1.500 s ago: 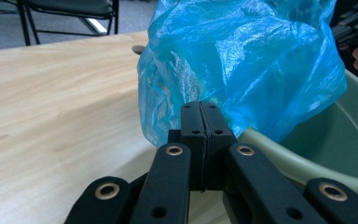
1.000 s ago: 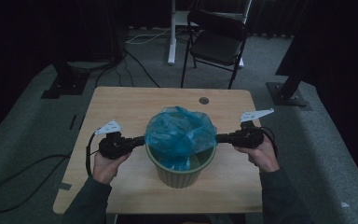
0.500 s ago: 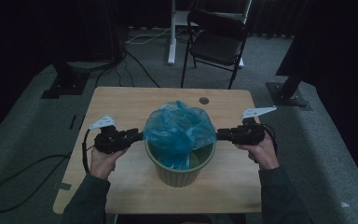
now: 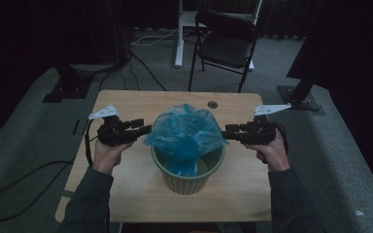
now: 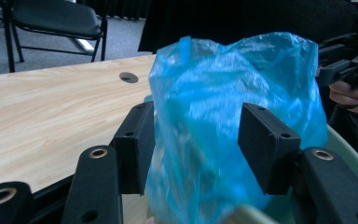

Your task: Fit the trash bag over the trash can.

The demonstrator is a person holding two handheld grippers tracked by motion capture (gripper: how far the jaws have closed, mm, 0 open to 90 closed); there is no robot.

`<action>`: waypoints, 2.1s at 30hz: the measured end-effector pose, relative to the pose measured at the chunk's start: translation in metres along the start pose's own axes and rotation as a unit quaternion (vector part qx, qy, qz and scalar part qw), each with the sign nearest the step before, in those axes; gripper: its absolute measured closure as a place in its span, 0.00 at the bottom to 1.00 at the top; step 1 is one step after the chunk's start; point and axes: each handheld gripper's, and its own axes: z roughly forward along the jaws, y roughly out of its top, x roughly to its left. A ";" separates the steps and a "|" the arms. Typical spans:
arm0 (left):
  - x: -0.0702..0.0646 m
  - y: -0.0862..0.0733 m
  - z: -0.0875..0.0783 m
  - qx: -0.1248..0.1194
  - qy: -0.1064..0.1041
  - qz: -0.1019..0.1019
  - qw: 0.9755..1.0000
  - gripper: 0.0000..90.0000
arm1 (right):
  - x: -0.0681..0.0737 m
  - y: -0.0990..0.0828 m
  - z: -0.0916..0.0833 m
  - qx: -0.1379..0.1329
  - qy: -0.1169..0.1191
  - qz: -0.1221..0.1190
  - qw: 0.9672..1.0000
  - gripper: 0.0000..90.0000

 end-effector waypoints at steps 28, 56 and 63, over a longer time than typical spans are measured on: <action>-0.035 -0.024 -0.007 0.013 0.001 0.032 0.999 0.98 | 0.018 -0.019 -0.002 0.037 0.018 -0.040 0.998 1.00; -0.019 -0.051 0.002 0.024 0.015 0.004 1.000 0.99 | 0.014 -0.041 0.005 0.066 0.018 -0.044 0.997 1.00; -0.003 -0.037 0.018 0.015 0.032 -0.002 0.999 0.99 | -0.002 -0.031 0.013 0.058 -0.004 -0.032 0.998 1.00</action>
